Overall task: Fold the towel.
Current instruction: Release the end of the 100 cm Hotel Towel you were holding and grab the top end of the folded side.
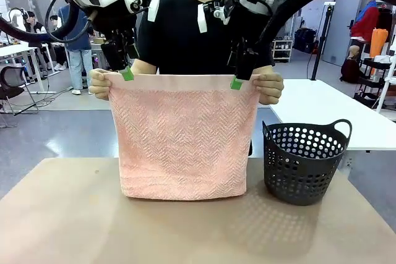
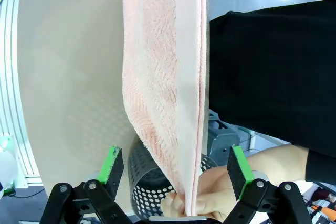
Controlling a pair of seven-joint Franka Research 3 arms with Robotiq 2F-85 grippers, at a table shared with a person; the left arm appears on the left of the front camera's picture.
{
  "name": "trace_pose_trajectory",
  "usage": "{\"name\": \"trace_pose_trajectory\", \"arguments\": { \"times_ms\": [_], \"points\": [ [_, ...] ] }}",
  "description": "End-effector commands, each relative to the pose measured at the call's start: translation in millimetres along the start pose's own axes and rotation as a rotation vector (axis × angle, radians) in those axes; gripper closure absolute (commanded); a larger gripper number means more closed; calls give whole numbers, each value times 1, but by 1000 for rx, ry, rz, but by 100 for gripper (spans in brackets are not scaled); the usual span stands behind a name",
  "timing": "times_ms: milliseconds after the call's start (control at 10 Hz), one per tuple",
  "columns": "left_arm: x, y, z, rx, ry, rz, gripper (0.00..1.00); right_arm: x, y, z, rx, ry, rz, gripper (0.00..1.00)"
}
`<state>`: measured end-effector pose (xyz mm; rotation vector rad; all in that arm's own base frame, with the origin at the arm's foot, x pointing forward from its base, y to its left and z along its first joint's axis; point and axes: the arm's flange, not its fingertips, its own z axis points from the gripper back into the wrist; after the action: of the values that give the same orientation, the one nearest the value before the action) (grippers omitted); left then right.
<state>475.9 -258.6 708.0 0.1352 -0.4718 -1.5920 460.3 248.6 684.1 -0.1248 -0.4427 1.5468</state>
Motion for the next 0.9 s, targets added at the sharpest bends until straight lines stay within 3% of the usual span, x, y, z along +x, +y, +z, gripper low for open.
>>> {"name": "trace_pose_trajectory", "arguments": {
  "times_ms": [0, 500, 600, 700, 800],
  "points": [
    [-1, 17, -7, -65, 45, -9, 0, 2, -22, -7, 29, 33, -1, 0],
    [-16, 17, -46, -193, 45, 29, 0, -3, -28, -49, 103, 64, -19, 0],
    [-17, 14, -50, -199, 40, 25, 35, -4, -28, -52, 103, 74, -27, 0],
    [-17, 13, -51, -209, 44, 23, 60, -5, -27, -53, 99, 77, -24, 60],
    [-17, 13, -52, -214, 41, 24, 94, -5, -28, -54, 97, 78, -27, 60]
  ]
}}
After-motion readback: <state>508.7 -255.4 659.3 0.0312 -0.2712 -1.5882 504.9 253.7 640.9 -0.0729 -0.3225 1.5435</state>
